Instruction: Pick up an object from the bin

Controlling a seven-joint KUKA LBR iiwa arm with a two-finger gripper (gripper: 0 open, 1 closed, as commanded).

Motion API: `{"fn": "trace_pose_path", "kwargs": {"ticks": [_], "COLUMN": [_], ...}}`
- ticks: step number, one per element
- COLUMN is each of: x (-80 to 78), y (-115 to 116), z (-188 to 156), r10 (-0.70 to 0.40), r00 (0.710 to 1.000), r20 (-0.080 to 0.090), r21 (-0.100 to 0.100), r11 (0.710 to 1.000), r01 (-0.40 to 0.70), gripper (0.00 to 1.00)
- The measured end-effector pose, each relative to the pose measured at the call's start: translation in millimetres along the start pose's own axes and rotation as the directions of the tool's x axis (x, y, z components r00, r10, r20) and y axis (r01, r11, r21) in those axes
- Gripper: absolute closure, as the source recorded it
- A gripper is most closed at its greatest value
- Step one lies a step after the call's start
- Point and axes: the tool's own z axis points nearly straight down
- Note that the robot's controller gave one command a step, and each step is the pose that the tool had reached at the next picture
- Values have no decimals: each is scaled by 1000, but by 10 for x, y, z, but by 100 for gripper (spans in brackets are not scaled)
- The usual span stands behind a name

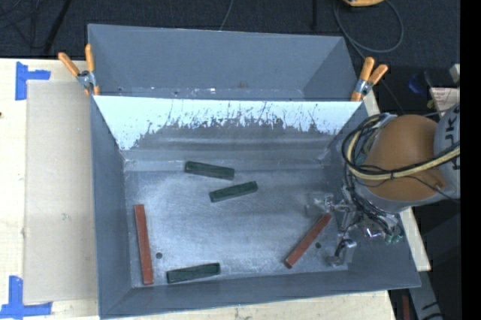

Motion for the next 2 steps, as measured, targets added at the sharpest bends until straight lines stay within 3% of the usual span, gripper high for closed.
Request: {"fn": "trace_pose_path", "kwargs": {"ticks": [1,2], "x": [-18,25], "y": [4,-96], "z": [-24,-1416], "r10": [-3,22], "r00": [1000,1000], "r20": [5,14], "r21": [2,6], "r11": [1000,1000], "r01": [3,-22], "gripper": [100,100]}}
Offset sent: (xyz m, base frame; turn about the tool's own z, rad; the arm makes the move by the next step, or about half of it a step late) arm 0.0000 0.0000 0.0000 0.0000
